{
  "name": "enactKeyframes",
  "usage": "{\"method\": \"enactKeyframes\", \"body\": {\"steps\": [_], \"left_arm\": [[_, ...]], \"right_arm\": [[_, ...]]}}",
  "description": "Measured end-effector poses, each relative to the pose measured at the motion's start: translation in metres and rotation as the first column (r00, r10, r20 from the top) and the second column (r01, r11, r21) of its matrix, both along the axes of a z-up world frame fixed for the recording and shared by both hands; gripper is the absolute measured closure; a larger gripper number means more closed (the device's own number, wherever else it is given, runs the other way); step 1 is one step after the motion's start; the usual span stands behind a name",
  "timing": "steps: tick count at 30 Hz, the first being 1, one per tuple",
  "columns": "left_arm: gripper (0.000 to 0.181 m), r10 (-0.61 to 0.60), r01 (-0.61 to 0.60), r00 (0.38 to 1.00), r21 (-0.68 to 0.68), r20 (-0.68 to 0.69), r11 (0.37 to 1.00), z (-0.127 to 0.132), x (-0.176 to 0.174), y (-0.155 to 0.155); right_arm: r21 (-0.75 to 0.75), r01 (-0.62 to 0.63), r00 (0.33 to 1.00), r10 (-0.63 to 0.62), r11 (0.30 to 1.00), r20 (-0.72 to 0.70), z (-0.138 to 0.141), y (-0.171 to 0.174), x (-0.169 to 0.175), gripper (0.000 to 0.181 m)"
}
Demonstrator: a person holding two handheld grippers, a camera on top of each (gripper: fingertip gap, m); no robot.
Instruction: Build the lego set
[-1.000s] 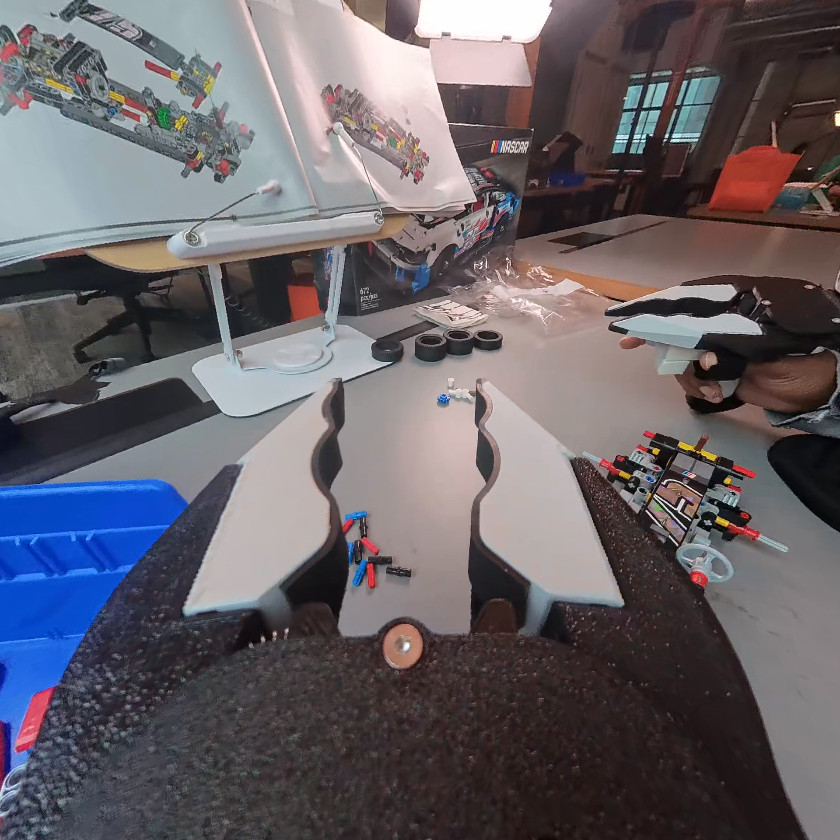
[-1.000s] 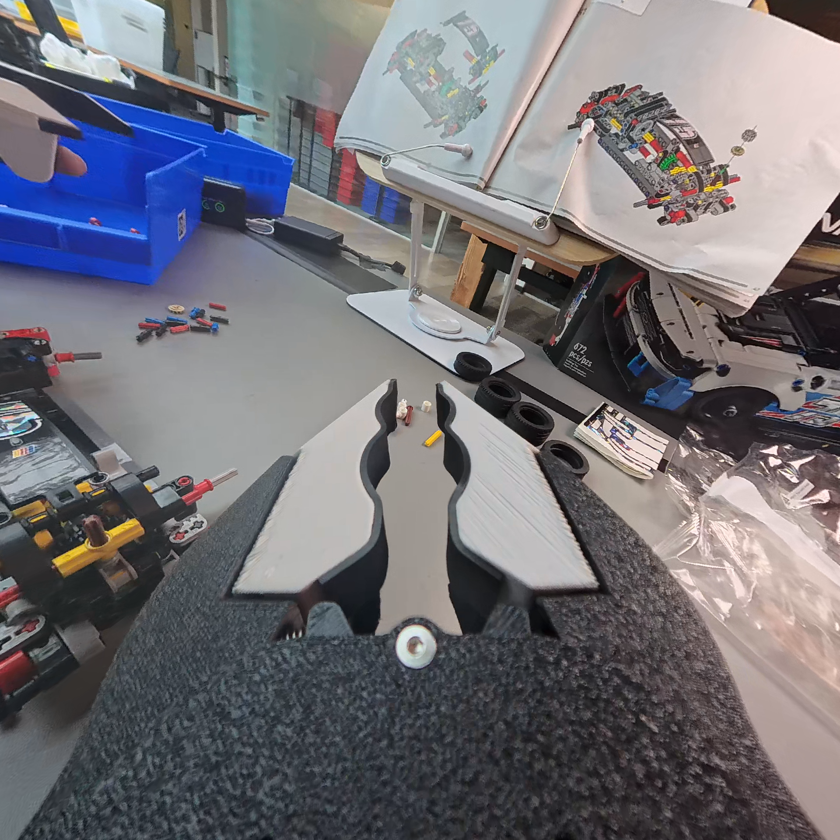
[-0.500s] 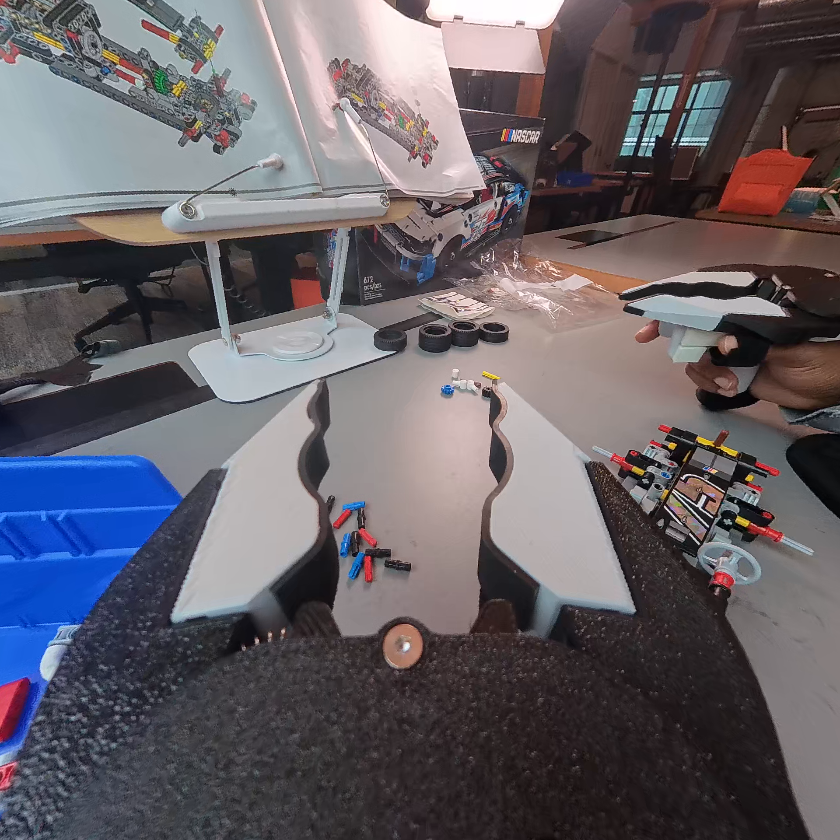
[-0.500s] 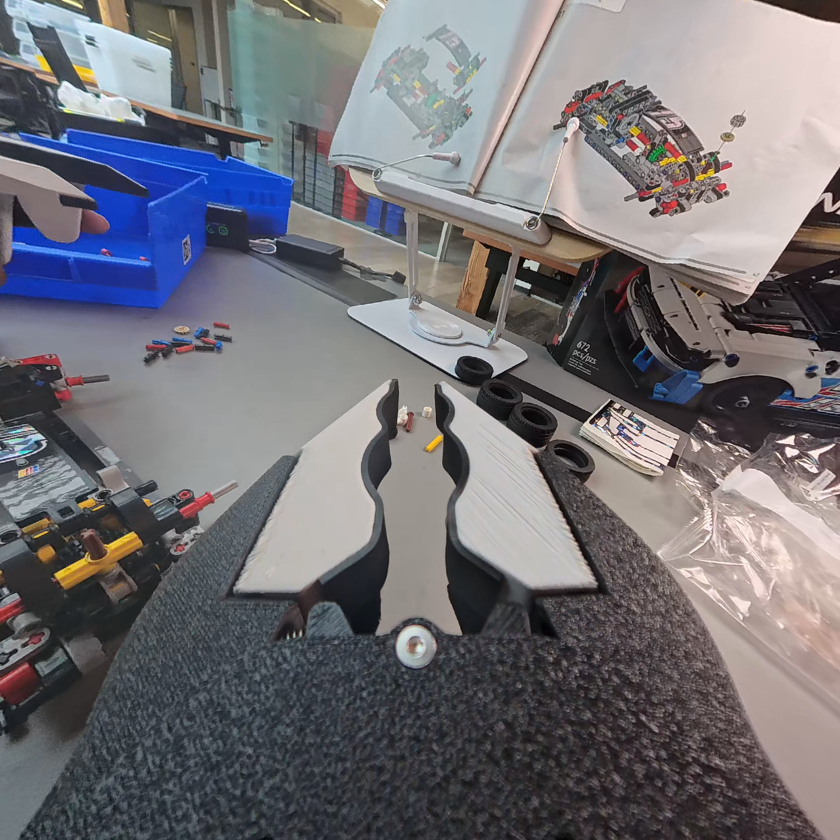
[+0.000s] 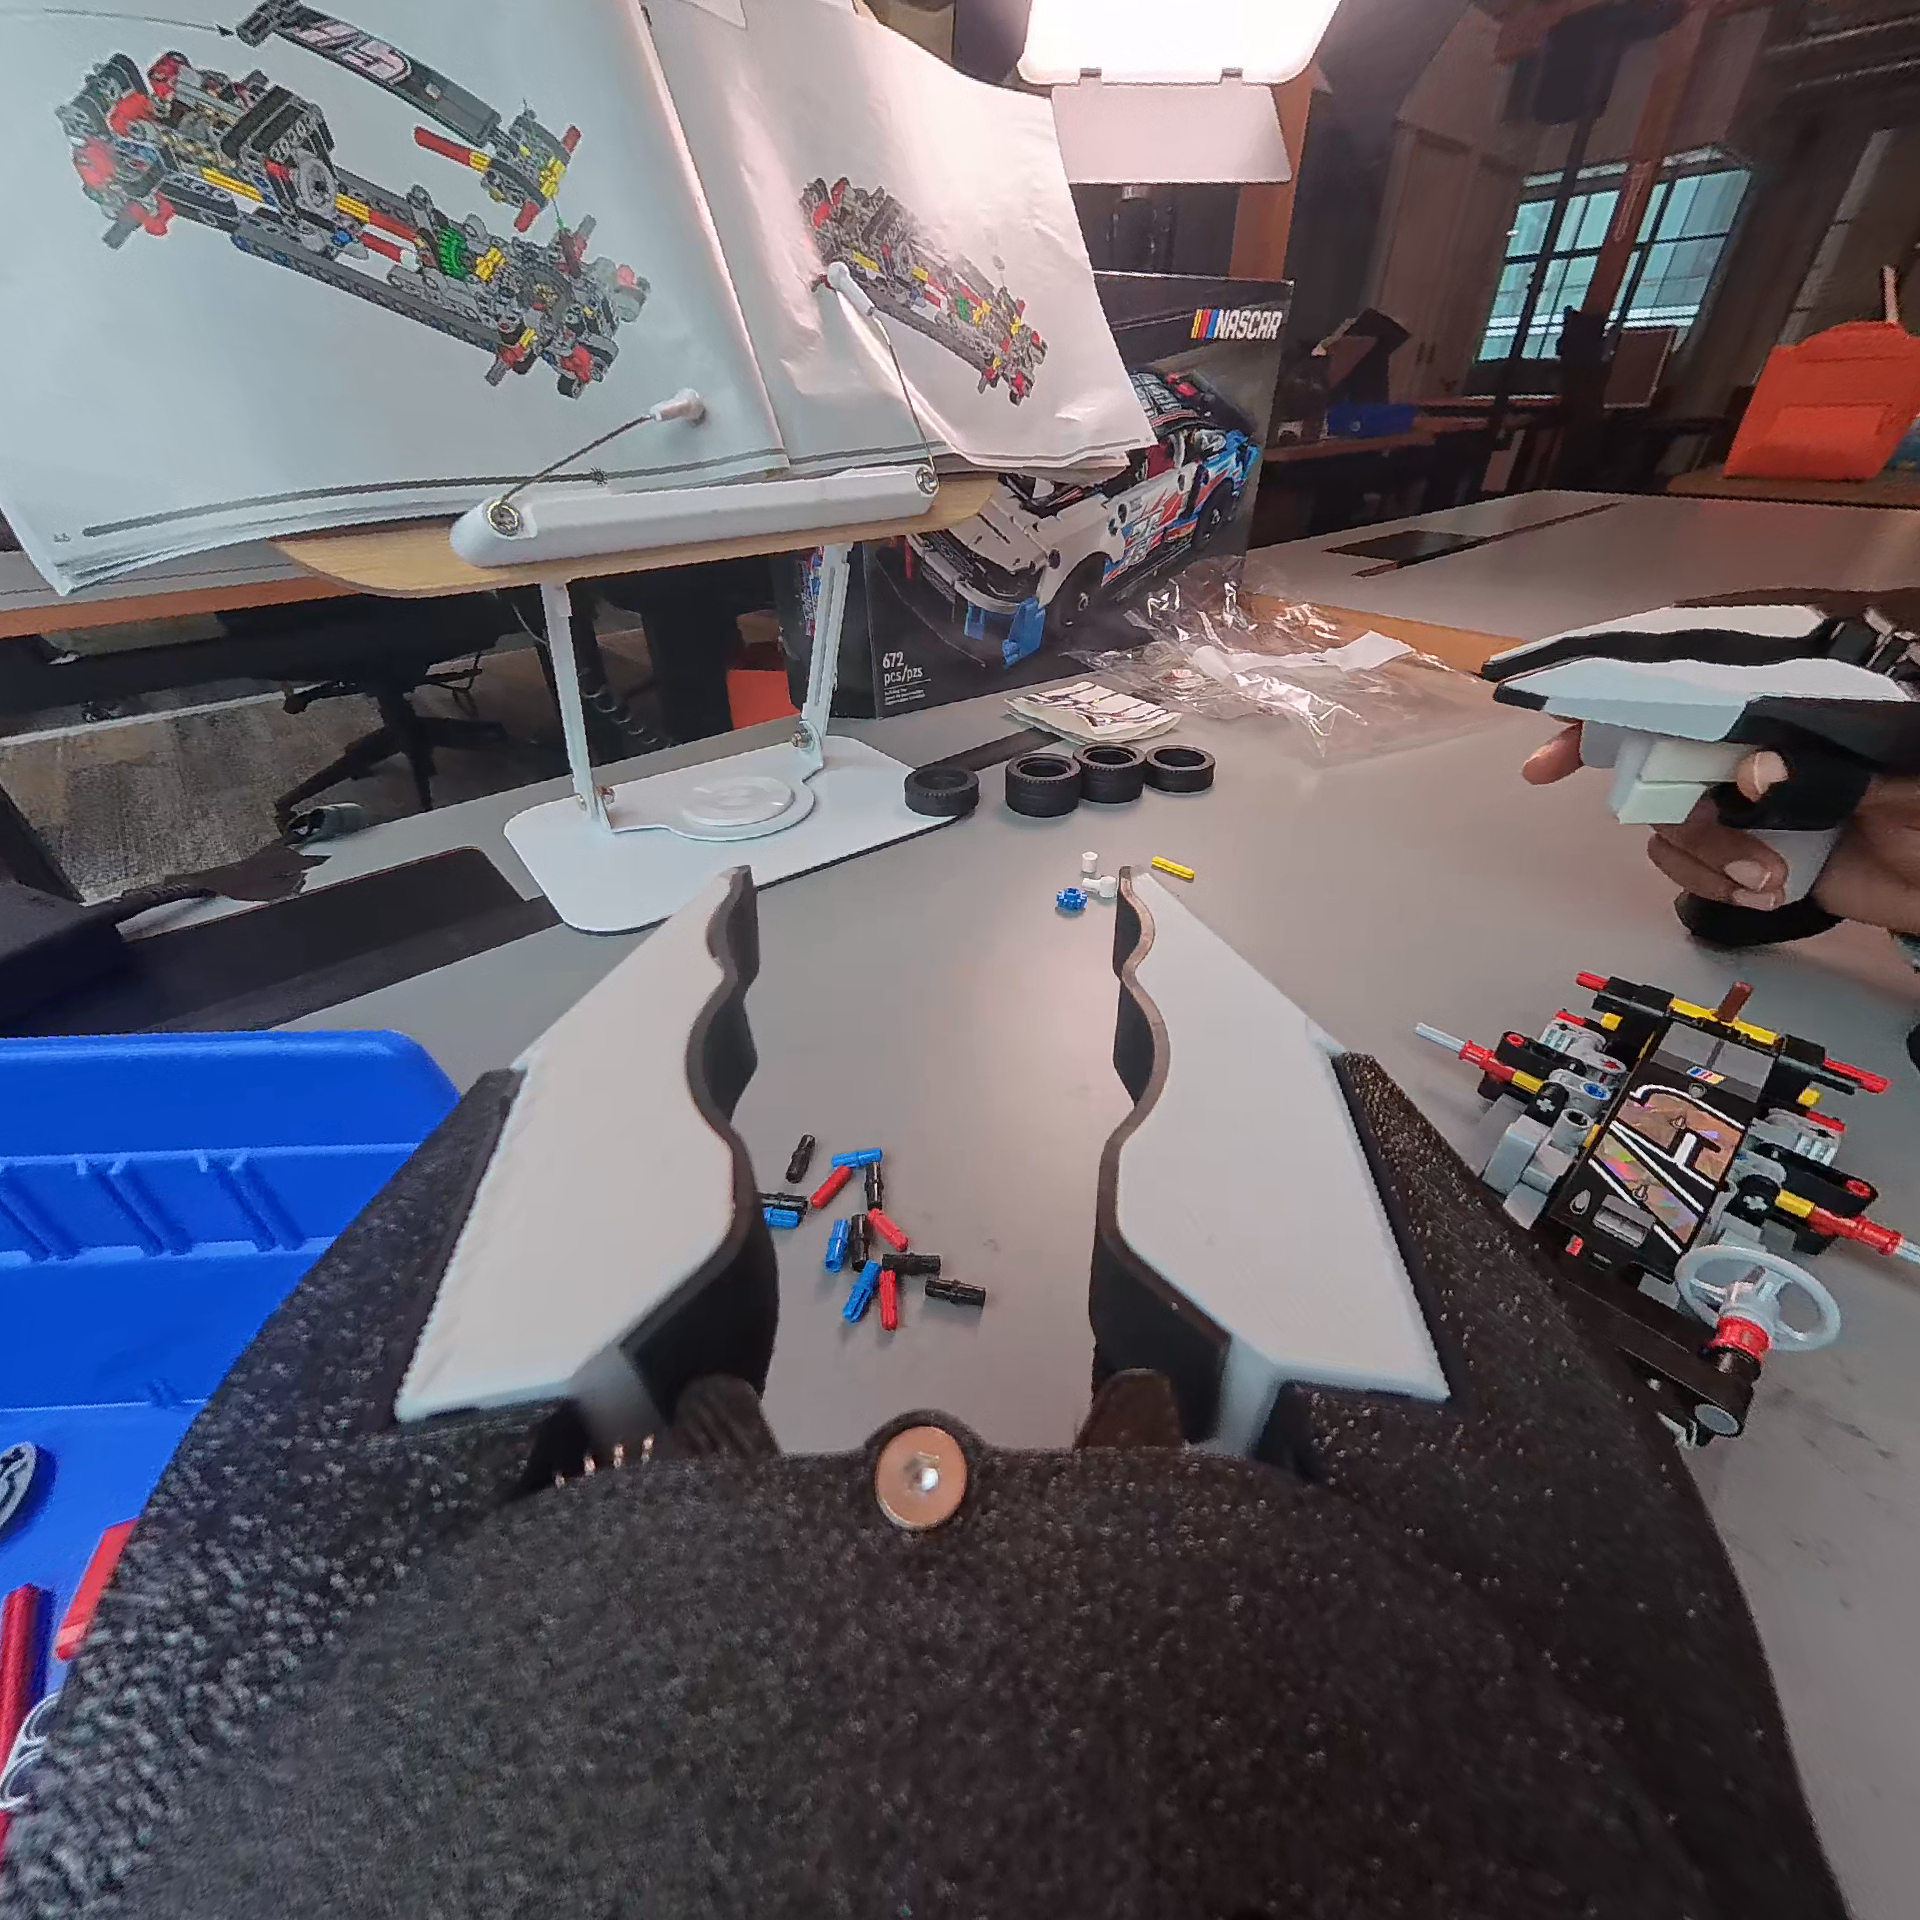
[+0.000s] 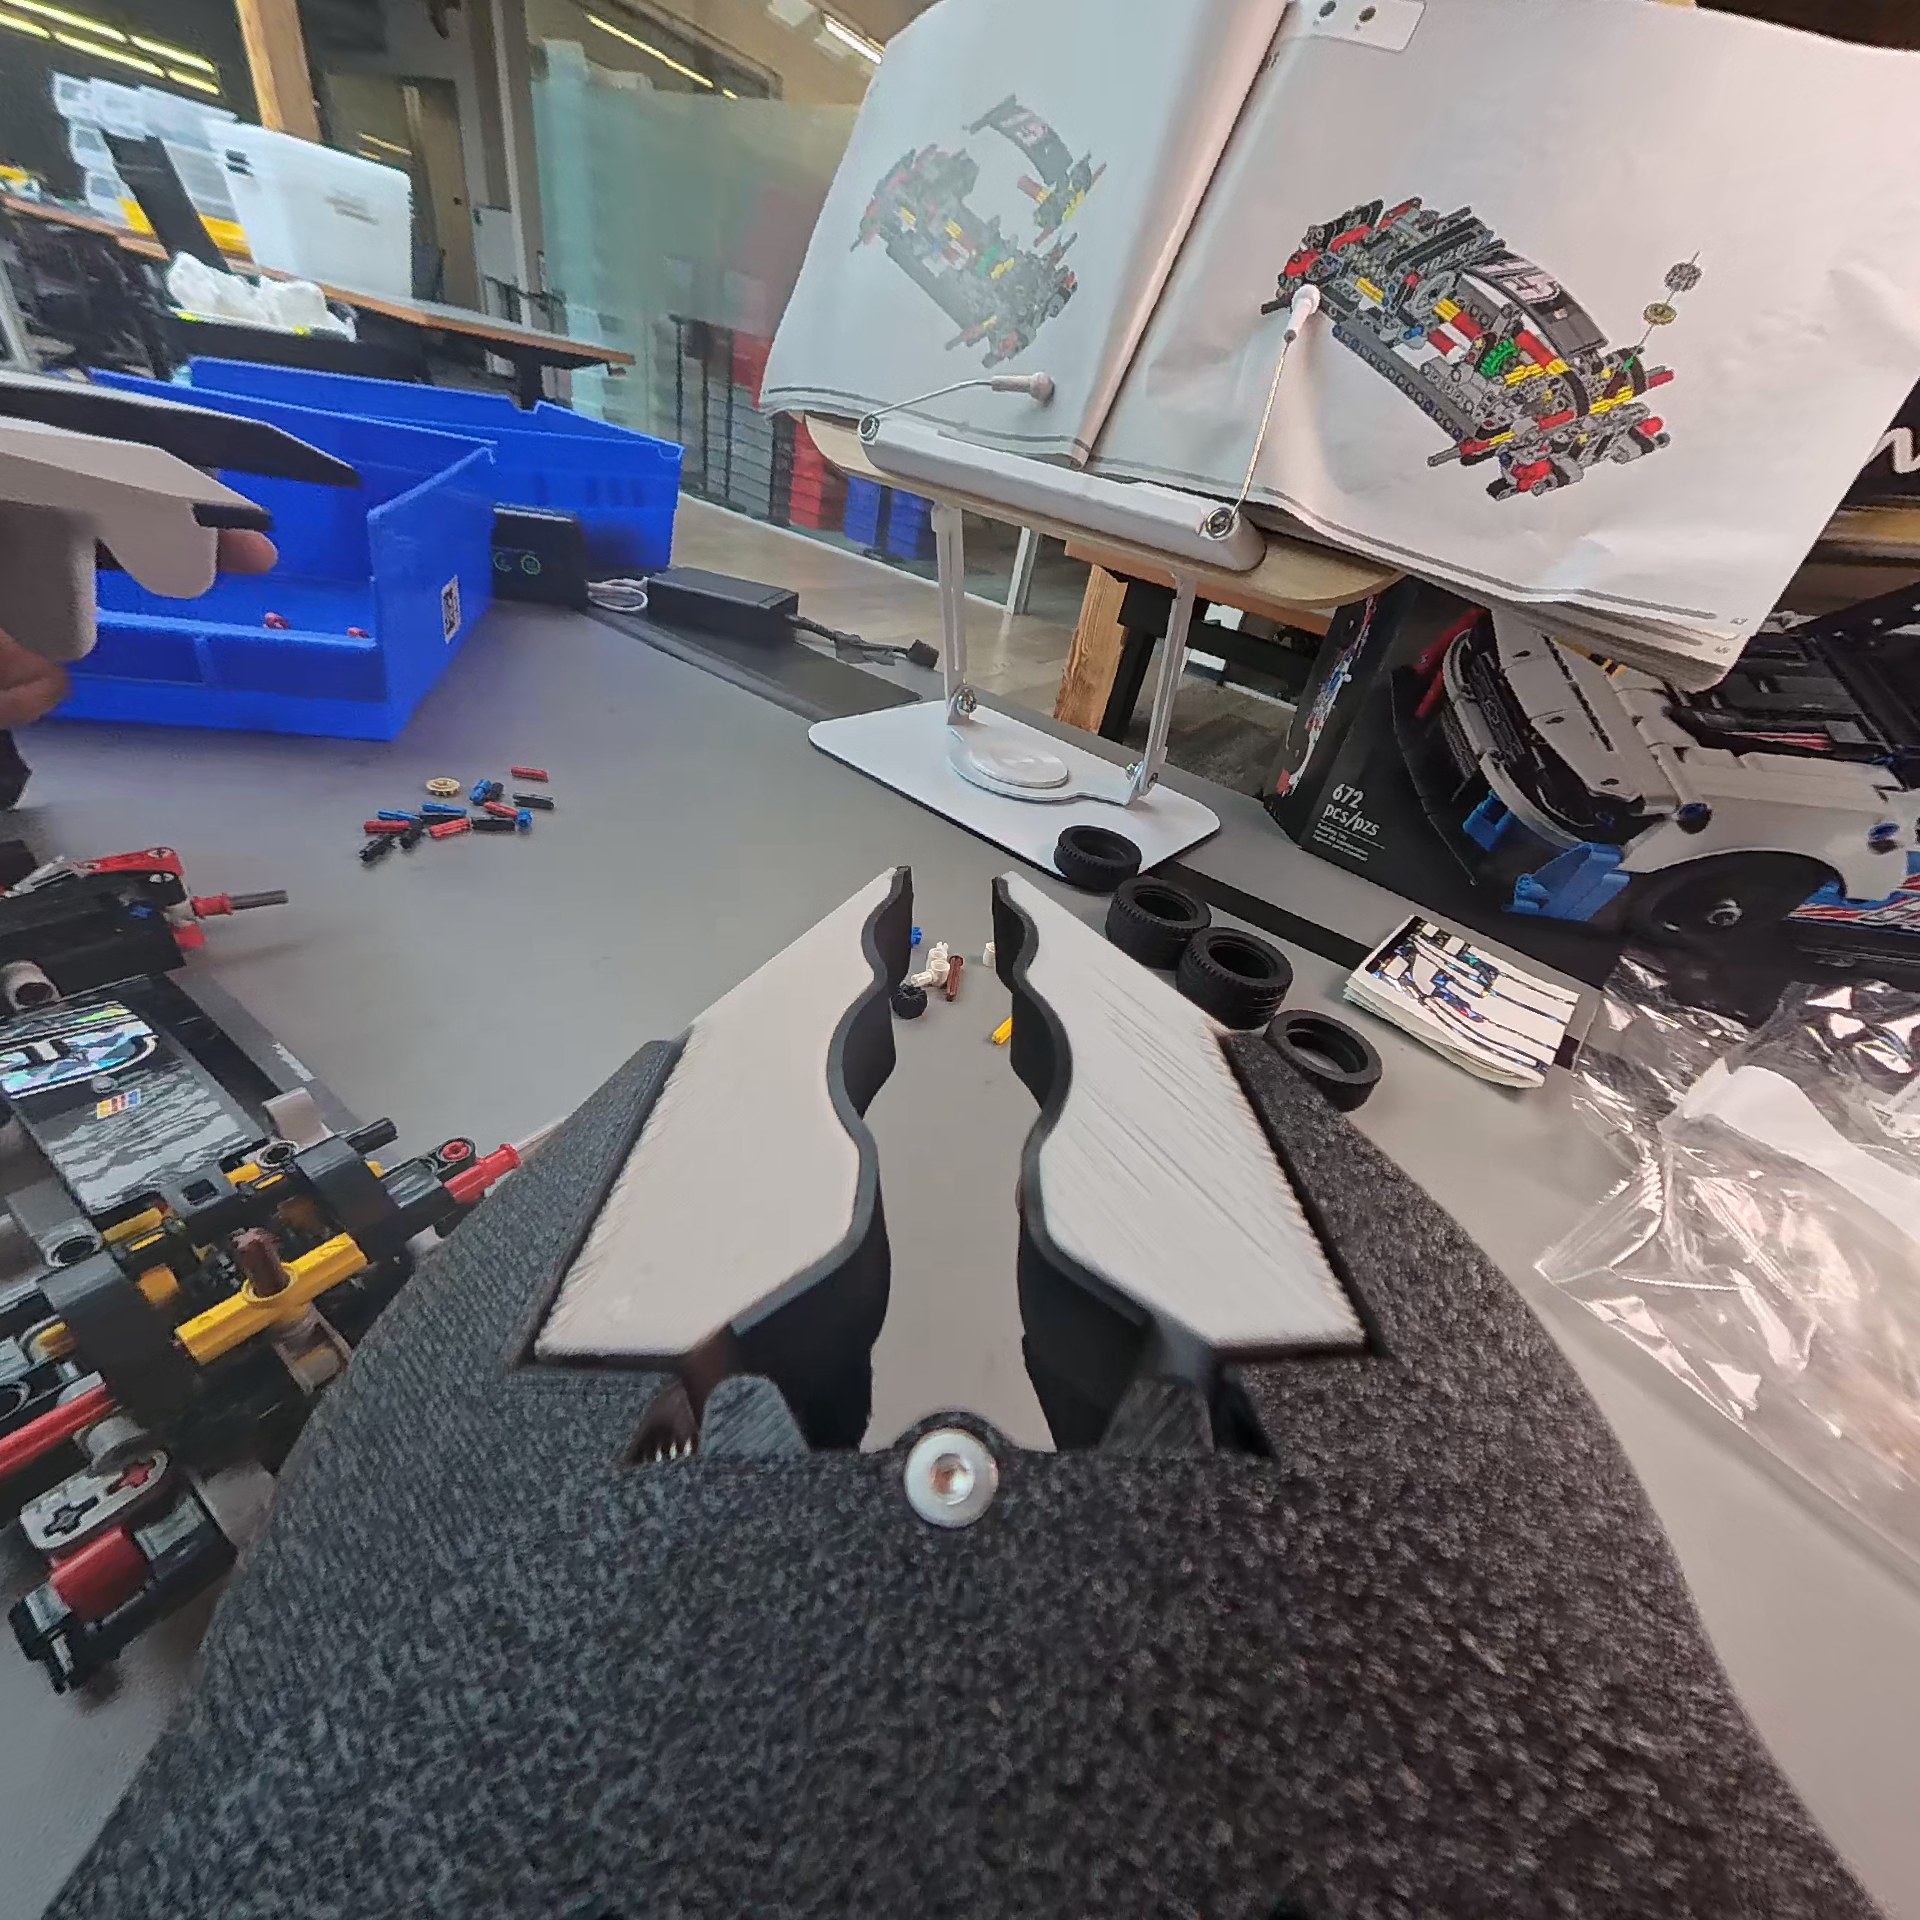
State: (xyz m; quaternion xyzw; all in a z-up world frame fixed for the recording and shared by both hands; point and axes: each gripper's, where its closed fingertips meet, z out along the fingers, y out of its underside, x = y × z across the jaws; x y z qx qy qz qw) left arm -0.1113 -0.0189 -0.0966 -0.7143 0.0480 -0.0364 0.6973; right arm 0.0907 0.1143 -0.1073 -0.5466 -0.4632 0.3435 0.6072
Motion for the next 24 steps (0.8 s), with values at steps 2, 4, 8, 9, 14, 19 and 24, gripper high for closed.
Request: {"method": "enactKeyframes", "body": {"steps": [2, 4, 8, 9, 14, 19, 24], "left_arm": [[0.114, 0.0, 0.0, 1.0, 0.015, -0.001, 1.0, 0.004, 0.0, -0.002], [0.116, 0.017, -0.017, 1.0, 0.03, -0.007, 0.999, 0.008, -0.002, -0.003], [0.125, 0.068, -0.068, 0.997, 0.035, -0.021, 0.997, 0.01, -0.01, -0.004], [0.125, 0.072, -0.071, 0.997, 0.031, -0.02, 0.997, 0.009, -0.01, -0.003], [0.129, 0.113, -0.112, 0.993, 0.022, -0.024, 0.993, 0.008, -0.014, 0.001], [0.131, 0.107, -0.107, 0.992, 0.008, -0.063, 0.994, 0.004, -0.008, 0.002], [0.134, 0.128, -0.127, 0.99, 0.025, -0.056, 0.992, 0.01, -0.013, -0.001]], "right_arm": [[-0.017, 0.001, 1.0, -0.001, 1.0, 0.0, -0.003, 0.001, -0.001, 0.169], [-0.025, 0.004, 1.0, -0.004, 1.0, 0.004, -0.005, 0.001, -0.002, 0.169], [-0.028, 0.015, 1.0, -0.015, 0.999, 0.01, -0.007, 0.003, -0.003, 0.17], [-0.025, 0.016, 1.0, -0.016, 1.0, 0.011, -0.007, 0.003, -0.003, 0.17], [-0.013, 0.033, 0.999, -0.033, 0.999, 0.005, -0.005, 0.007, 0.0, 0.172], [-0.045, 0.032, 0.999, -0.033, 0.998, -0.01, -0.005, 0.01, 0.001, 0.173], [-0.024, 0.024, 1.0, -0.025, 0.999, -0.004, -0.003, 0.005, 0.001, 0.173]]}}
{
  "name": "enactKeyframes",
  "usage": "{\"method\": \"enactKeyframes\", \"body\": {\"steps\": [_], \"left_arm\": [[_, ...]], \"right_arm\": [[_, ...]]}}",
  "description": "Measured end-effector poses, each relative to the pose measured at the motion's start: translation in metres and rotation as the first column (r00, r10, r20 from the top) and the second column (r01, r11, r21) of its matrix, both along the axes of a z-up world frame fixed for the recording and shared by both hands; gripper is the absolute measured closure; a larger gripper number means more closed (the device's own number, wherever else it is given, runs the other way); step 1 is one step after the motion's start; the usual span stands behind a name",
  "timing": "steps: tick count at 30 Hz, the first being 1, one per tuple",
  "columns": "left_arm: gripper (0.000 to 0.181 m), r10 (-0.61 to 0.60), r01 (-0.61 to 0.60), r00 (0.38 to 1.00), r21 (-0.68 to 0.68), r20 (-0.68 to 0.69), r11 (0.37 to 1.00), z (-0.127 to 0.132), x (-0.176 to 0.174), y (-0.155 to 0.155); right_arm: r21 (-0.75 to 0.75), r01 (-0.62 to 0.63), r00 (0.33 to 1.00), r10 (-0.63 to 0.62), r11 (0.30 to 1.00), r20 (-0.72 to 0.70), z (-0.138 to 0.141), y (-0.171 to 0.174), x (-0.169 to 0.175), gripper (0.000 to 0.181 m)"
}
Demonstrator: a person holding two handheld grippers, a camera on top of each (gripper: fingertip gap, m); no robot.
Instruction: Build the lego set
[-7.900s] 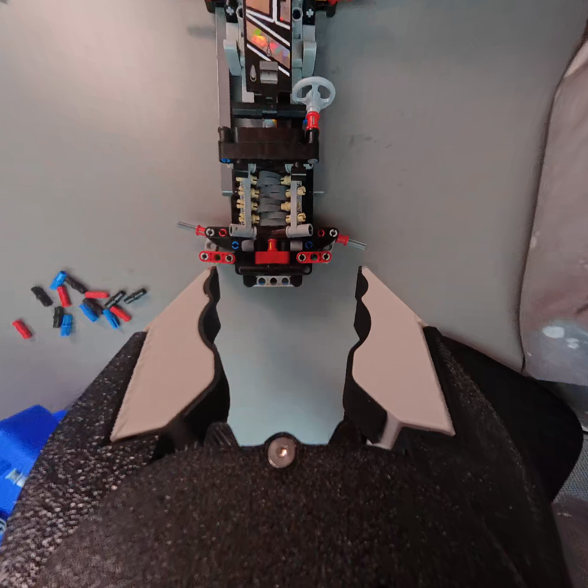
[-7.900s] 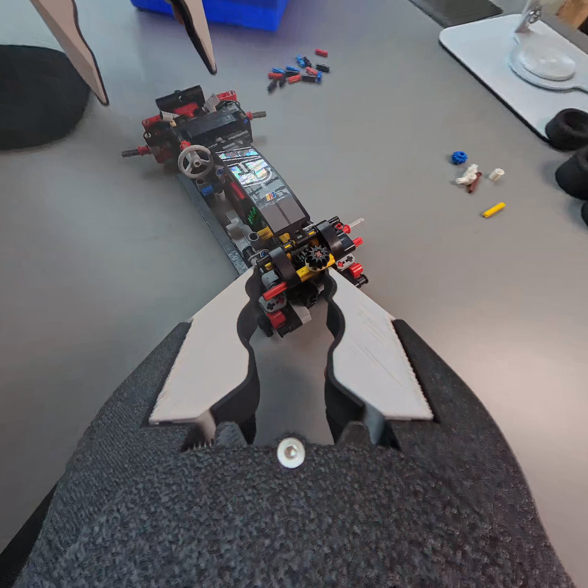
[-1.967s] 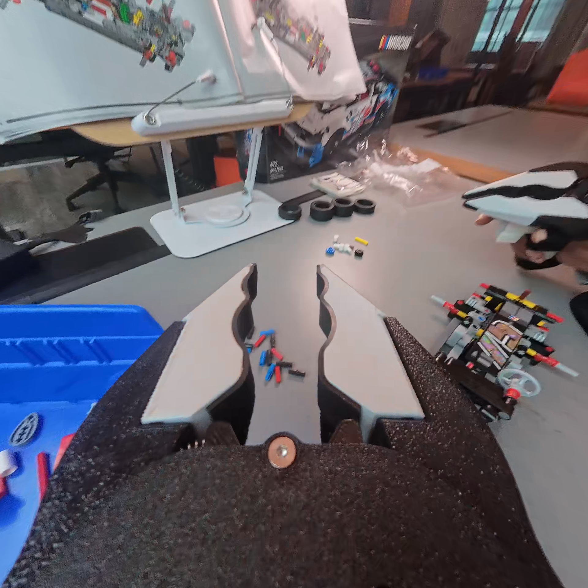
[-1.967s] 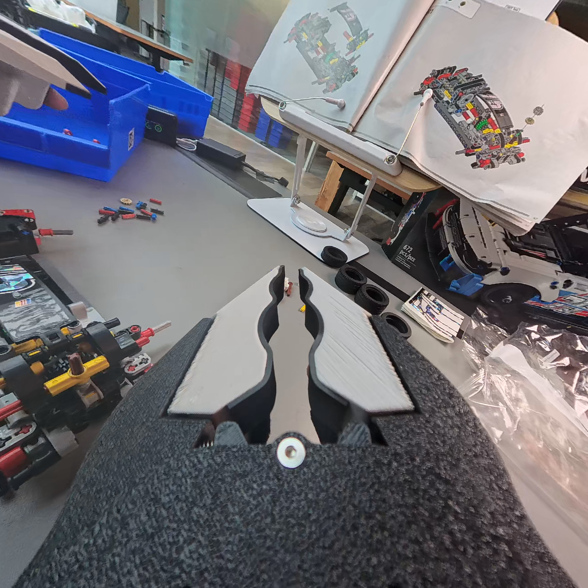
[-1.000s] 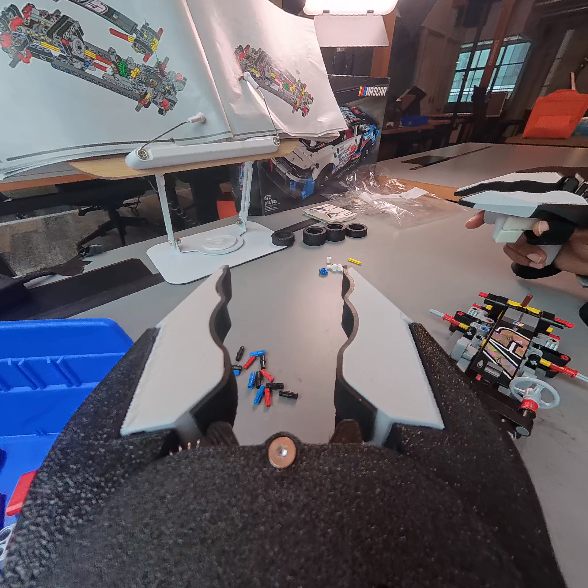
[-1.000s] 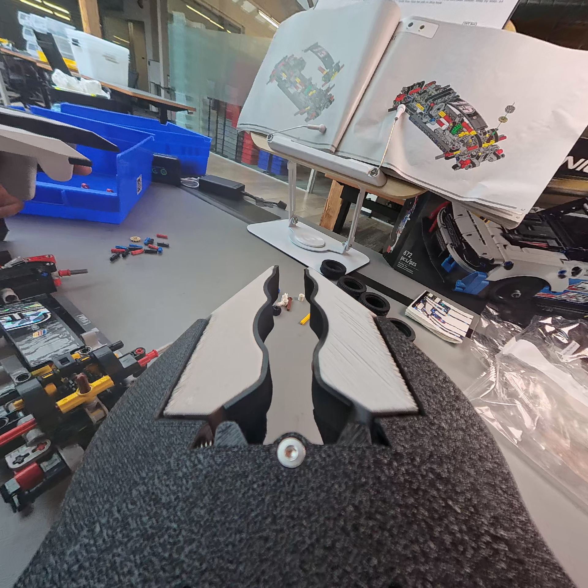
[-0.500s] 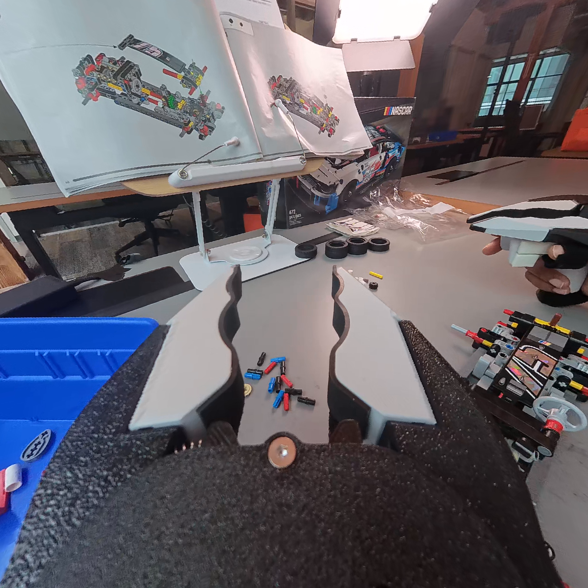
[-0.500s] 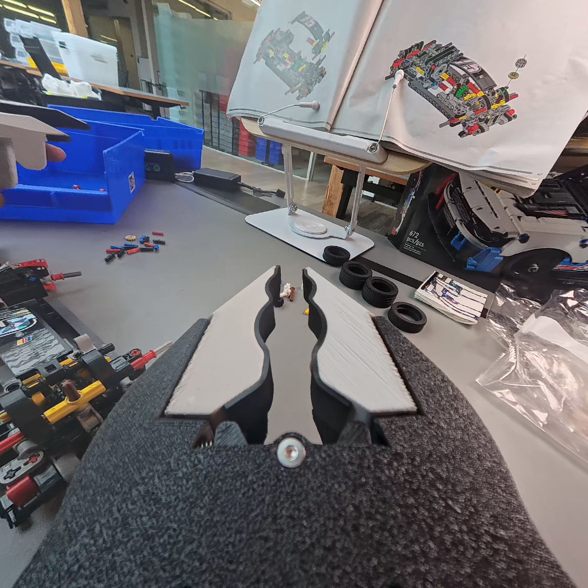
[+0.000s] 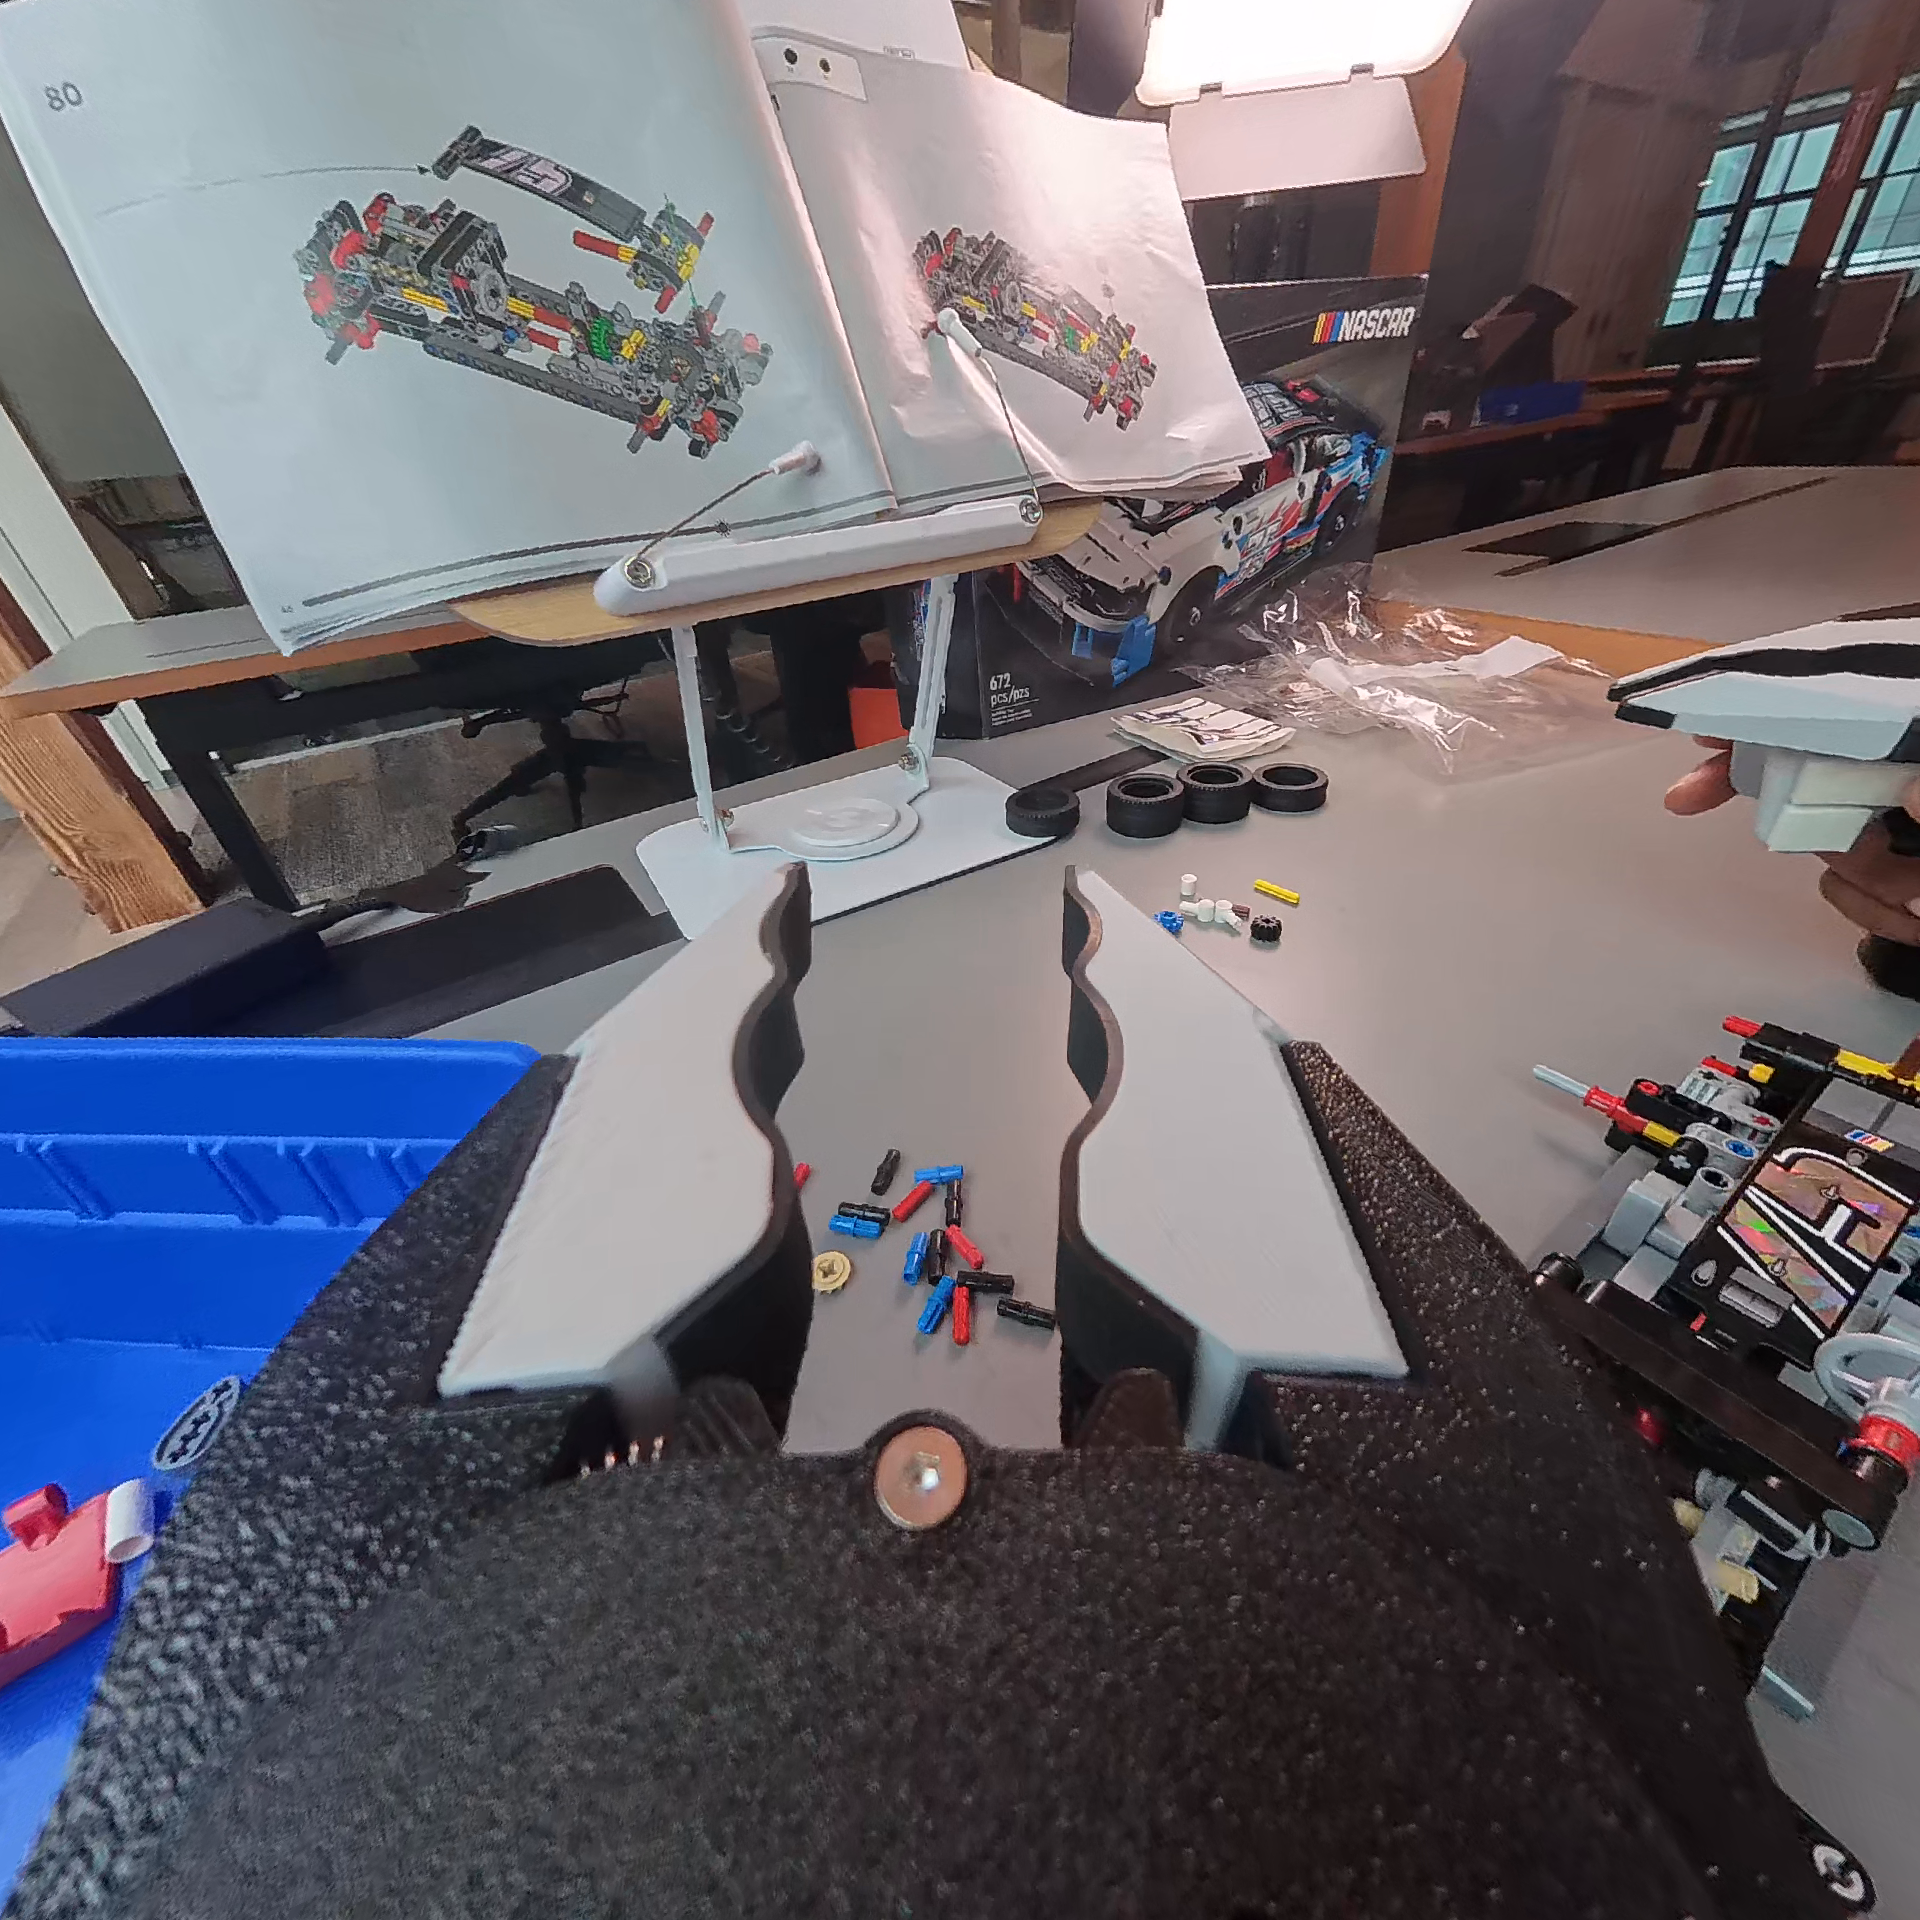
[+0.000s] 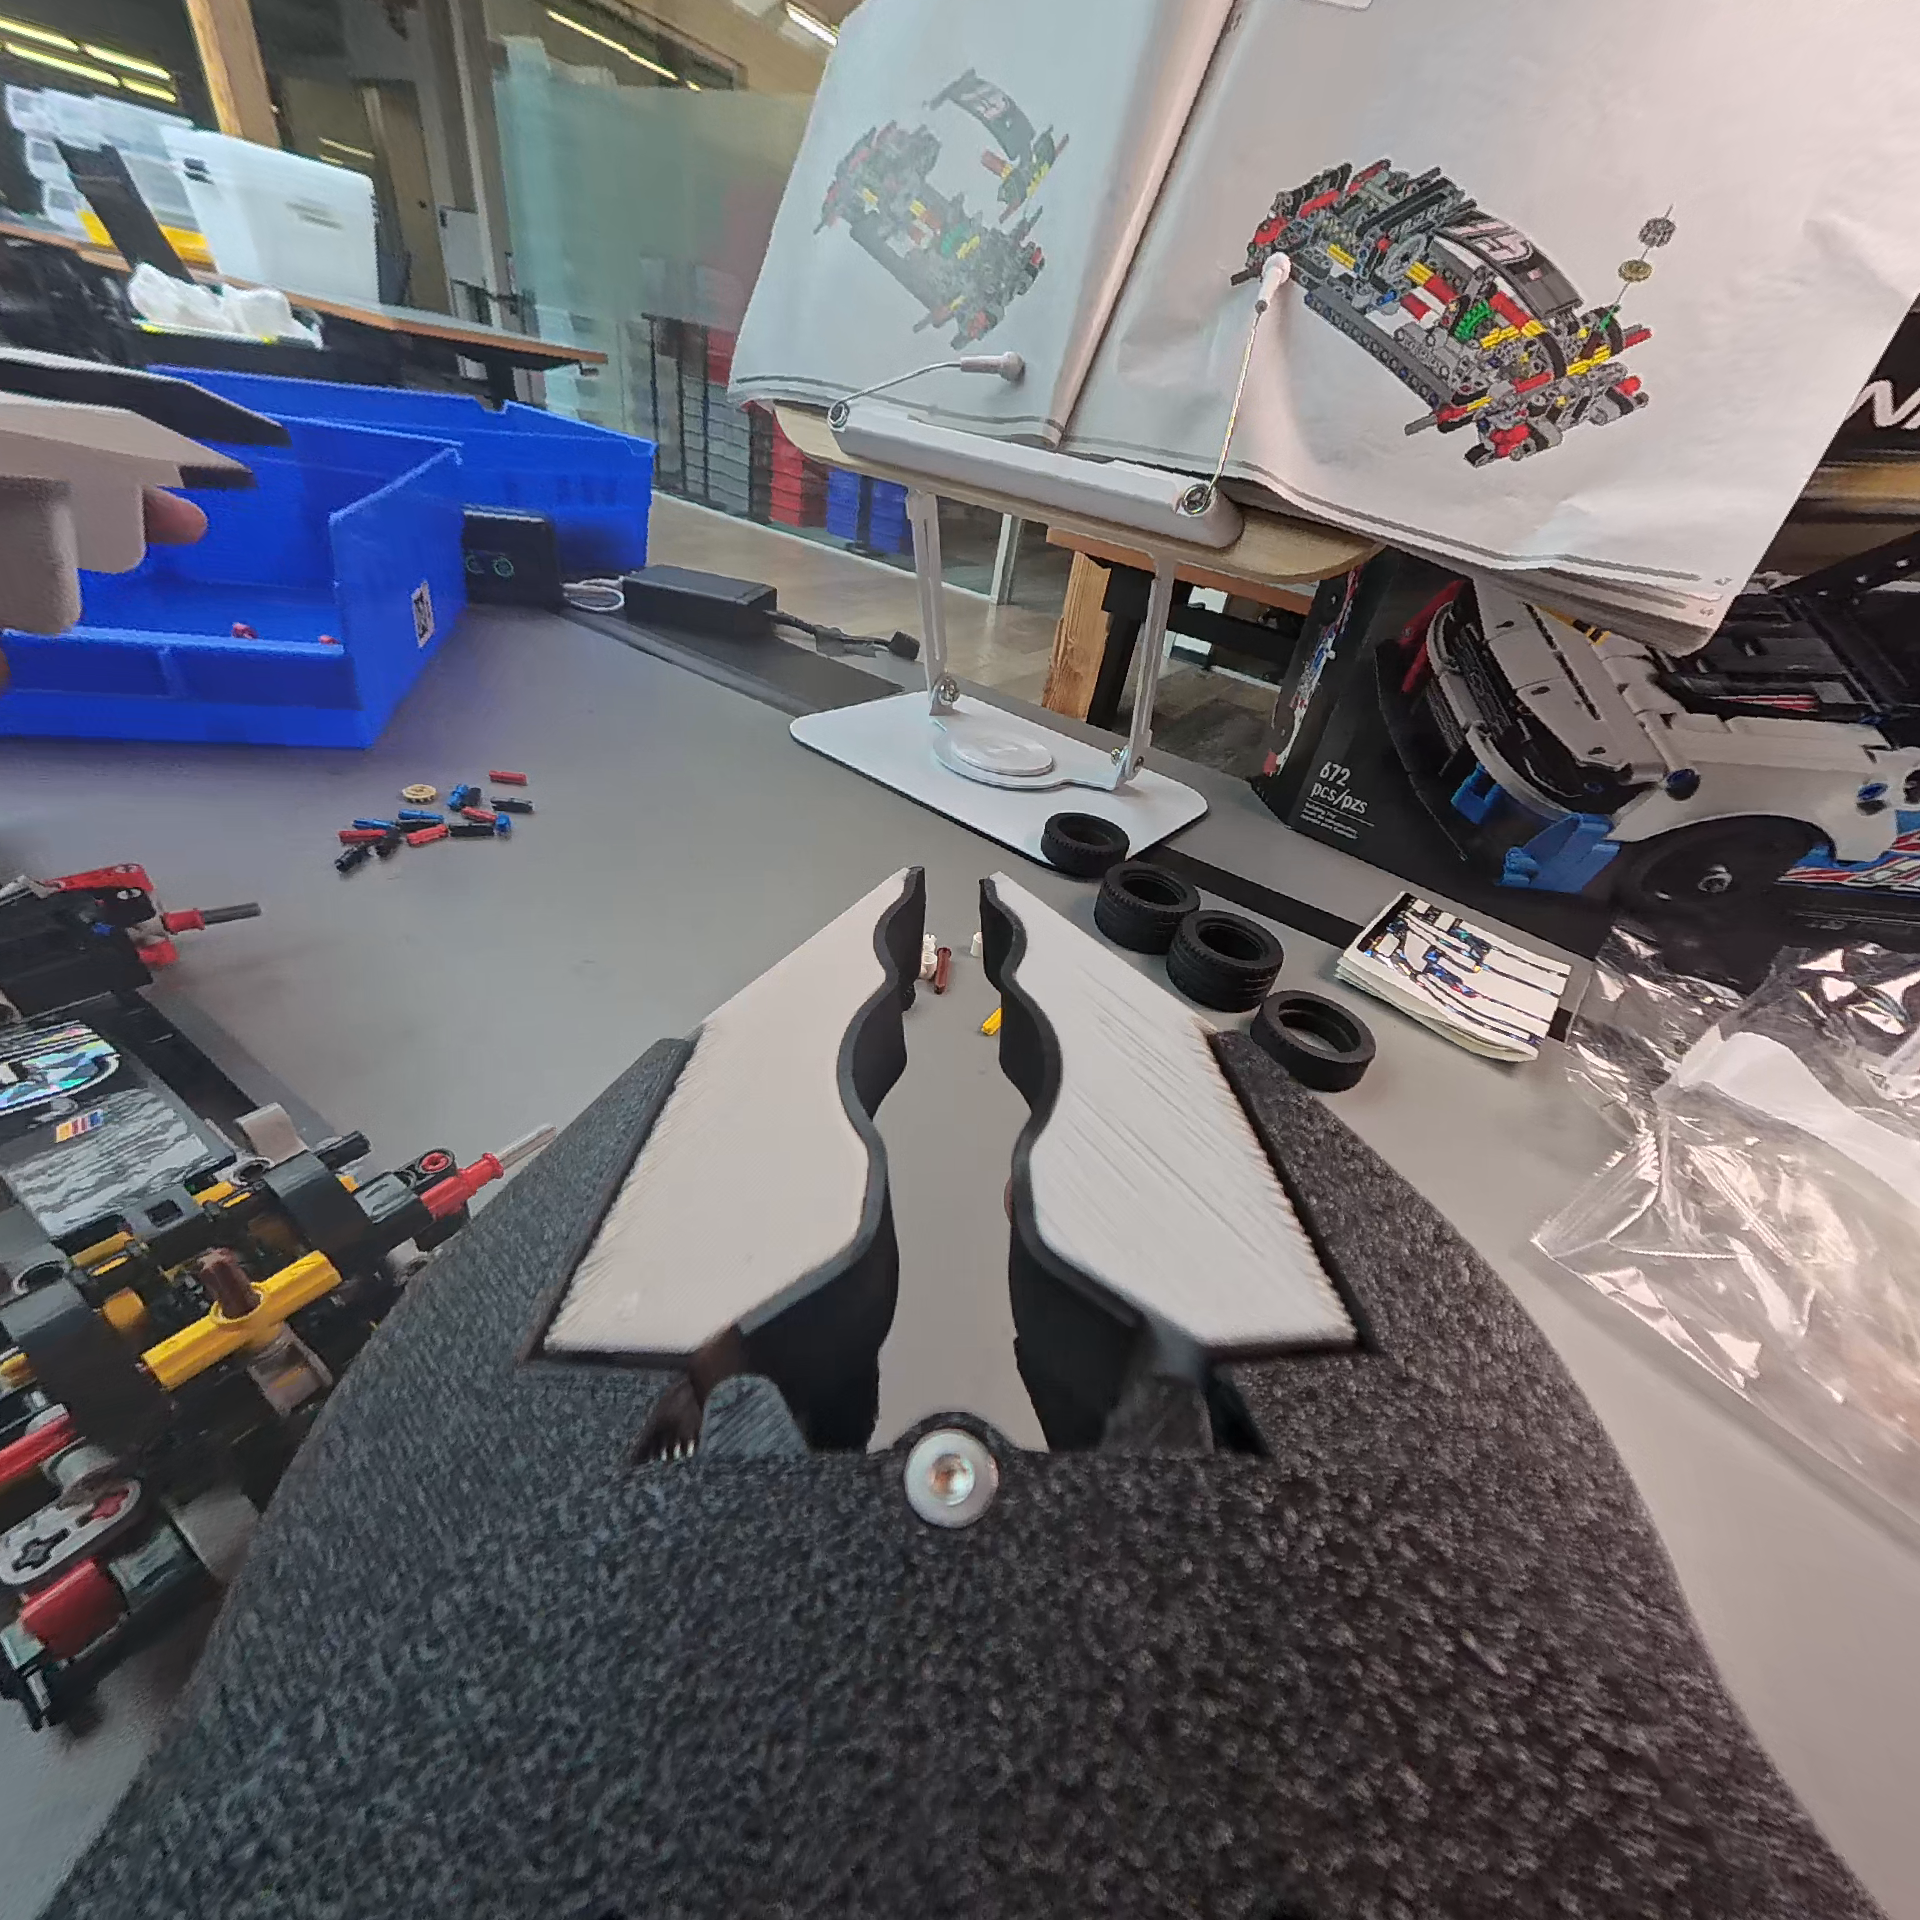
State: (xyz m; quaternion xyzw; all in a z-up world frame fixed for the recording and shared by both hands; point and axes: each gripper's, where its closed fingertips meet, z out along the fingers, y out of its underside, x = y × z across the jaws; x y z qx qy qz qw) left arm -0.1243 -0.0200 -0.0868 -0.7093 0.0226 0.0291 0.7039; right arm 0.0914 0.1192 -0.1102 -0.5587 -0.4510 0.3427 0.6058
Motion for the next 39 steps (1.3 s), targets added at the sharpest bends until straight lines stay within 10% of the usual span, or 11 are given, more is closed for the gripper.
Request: {"method": "enactKeyframes", "body": {"steps": [19, 28, 39], "left_arm": [[0.147, 0.015, -0.015, 1.0, 0.038, 0.009, 0.999, 0.016, -0.01, 0.009], [0.161, 0.108, -0.103, 0.994, 0.151, -0.023, 0.983, 0.14, -0.065, 0.14], [0.16, 0.203, -0.201, 0.977, 0.032, -0.063, 0.979, 0.14, -0.117, 0.245]], "right_arm": [[0.039, -0.059, 0.997, 0.057, 0.997, 0.056, -0.003, -0.016, -0.007, 0.179], [0.086, -0.064, 0.993, 0.055, 0.994, 0.101, -0.007, -0.026, -0.012, 0.18], [0.077, -0.035, 0.994, 0.027, 0.996, 0.108, -0.008, -0.008, -0.007, 0.181]]}}
